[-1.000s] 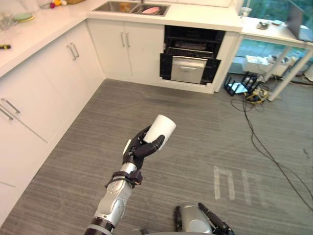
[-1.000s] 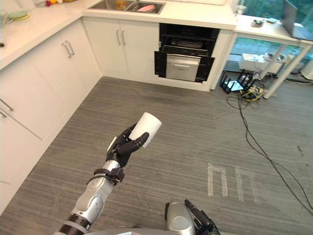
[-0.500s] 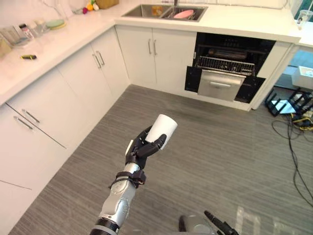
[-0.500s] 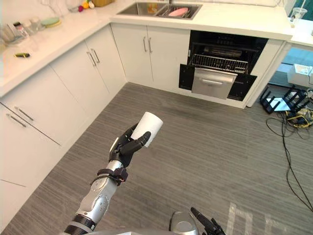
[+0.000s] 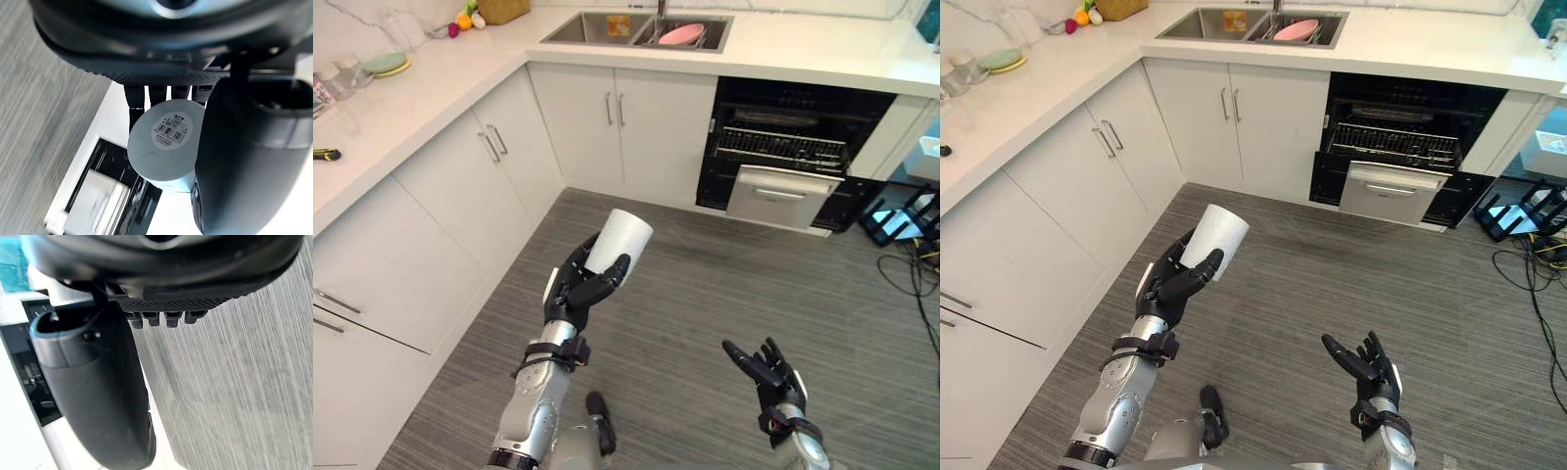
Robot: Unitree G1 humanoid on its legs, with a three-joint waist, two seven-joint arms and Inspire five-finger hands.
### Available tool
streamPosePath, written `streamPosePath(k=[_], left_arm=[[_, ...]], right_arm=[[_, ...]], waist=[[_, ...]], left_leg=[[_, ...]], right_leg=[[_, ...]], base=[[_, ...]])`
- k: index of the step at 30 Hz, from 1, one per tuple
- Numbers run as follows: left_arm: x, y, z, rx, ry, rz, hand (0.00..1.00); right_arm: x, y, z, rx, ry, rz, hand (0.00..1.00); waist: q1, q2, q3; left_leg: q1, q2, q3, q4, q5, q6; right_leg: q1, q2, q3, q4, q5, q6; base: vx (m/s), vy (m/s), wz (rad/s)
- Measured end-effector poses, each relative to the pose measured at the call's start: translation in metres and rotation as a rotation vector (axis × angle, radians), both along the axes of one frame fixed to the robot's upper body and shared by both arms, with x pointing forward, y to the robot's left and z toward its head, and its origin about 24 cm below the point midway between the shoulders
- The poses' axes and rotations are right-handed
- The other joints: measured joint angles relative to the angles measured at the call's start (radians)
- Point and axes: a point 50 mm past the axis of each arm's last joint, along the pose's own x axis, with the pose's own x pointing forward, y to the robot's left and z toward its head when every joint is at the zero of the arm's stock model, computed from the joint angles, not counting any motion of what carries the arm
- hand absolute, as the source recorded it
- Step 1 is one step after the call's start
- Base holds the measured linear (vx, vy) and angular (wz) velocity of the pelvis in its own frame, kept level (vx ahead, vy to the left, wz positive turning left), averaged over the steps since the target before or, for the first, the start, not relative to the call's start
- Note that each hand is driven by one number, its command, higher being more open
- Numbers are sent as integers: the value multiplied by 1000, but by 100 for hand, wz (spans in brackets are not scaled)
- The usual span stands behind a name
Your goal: Walk over to the sink, pick up the cup, carry it to the dishwasher, place the cup inside the dishwasher, then close the dishwasher door
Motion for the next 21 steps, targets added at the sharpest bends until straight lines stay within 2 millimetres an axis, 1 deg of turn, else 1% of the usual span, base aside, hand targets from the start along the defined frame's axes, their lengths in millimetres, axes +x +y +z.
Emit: streamPosePath(k=[1,2,3,4,5,6,7,8,9,10,11,12,13,14,15,16,17,18,19,20,21], left_arm=[[0,0,0,-7,-3,3,0],[0,0,1,-17,-9,8,0],[0,1,2,-21,-23,3,0],[0,1,3,-11,-34,-13,0],[0,1,3,-2,-36,-20,0],[-1,0,3,11,-39,-30,0],[0,0,4,26,-50,-32,0],[0,1,5,26,-53,-29,0],[0,1,5,24,-61,-25,0],[0,0,6,22,-73,-29,0],[1,-1,8,26,-91,-50,0],[0,-3,8,25,-95,-63,0],[0,-5,8,33,-99,-90,0],[0,-6,8,37,-100,-103,0],[-1,-6,8,49,-104,-125,0],[-2,-6,6,56,-99,-140,0],[-2,-10,3,44,-87,-144,0],[-3,-18,-1,18,-72,-156,0],[-3,-21,-1,10,-77,-164,0],[2,-31,5,4,-108,-198,0],[5,-35,6,4,-111,-212,0]], right_arm=[[-2,0,0,-1,-1,-2,100],[-2,-1,1,-2,-5,-5,100],[-1,0,3,7,-19,-14,100],[1,3,4,18,-36,-28,100],[2,4,5,20,-43,-34,100],[4,7,6,20,-59,-38,100],[10,14,10,31,-93,-35,100],[12,17,12,34,-113,-31,100],[15,22,17,36,-146,-23,100],[17,25,22,40,-175,-17,100],[20,27,34,43,-237,-17,100],[22,28,38,43,-262,-16,100],[25,30,46,43,-305,-13,100],[26,31,50,44,-325,-12,100],[26,34,57,47,-364,-11,100],[25,34,61,35,-388,4,100],[24,31,62,22,-390,12,100],[25,24,64,1,-395,16,100],[25,23,66,-3,-403,10,100],[28,22,73,-3,-441,-20,100],[29,24,78,-1,-459,-36,100]], waist=[[0,-2,-1],[0,-5,-3],[-2,-13,-3],[-4,-25,-7],[-4,-32,-9],[-10,-32,-13],[-17,-35,-12],[-25,-33,-11],[-41,-30,-12],[-53,-29,-12],[-68,-25,-10],[-75,-25,-8],[-79,-28,-5],[-79,-32,-8],[-79,-59,-21],[-86,-79,-28],[-88,-66,-36],[-87,-10,-60],[-88,9,-65],[-86,34,-60],[-85,29,-57]], left_leg=[[0,-10,0,21,-23,3],[5,-29,1,38,-51,9],[30,-60,2,34,-71,16],[70,-90,1,10,-84,23],[96,-106,-1,-12,-97,33],[172,-131,-8,-78,-100,35],[240,-142,-22,-128,-105,42],[271,-142,-30,-147,-110,43],[329,-142,-46,-187,-121,40],[364,-139,-57,-207,-129,35],[411,-127,-71,-224,-148,20],[428,-120,-76,-223,-160,10],[468,-106,-78,-225,-180,-16],[492,-105,-74,-232,-194,-29],[544,-125,-80,-248,-225,-51],[603,-139,-87,-253,-269,-72],[619,-126,-87,-254,-292,-74],[631,-80,-83,-254,-335,-40],[635,-61,-84,-250,-353,-10],[633,-15,-86,-187,-353,-5],[613,8,-84,-110,-330,-33]], right_leg=[[-7,-14,-1,36,2,4],[-30,-37,-3,111,14,16],[-80,-74,-1,241,58,40],[-138,-111,12,378,154,57],[-161,-123,25,429,224,61],[-200,-131,53,524,371,51],[-277,-113,58,672,235,28],[-319,-98,52,723,160,0],[-405,-60,26,748,55,-46],[-471,-36,2,710,13,-58],[-565,2,-43,535,-2,-60],[-587,16,-67,431,10,-56],[-604,43,-123,183,93,-42],[-605,54,-150,58,150,-37],[-616,57,-200,-99,228,-29],[-615,58,-188,-107,313,-99],[-616,70,-186,-86,371,-106],[-637,114,-184,-32,380,-115],[-645,137,-185,-9,372,-127],[-652,177,-185,48,331,-186],[-643,186,-188,66,305,-219]], base=[[306,175,18],[377,214,22],[432,226,27],[361,171,23],[370,130,17],[370,105,10],[360,84,10],[348,54,15],[354,21,23],[440,-10,40],[382,-43,37],[426,-92,29],[373,-100,9],[644,-183,4],[584,-174,1],[739,-206,1],[649,-171,-7],[648,-164,-11],[704,-251,-17],[525,-241,-21],[493,-263,-21]])
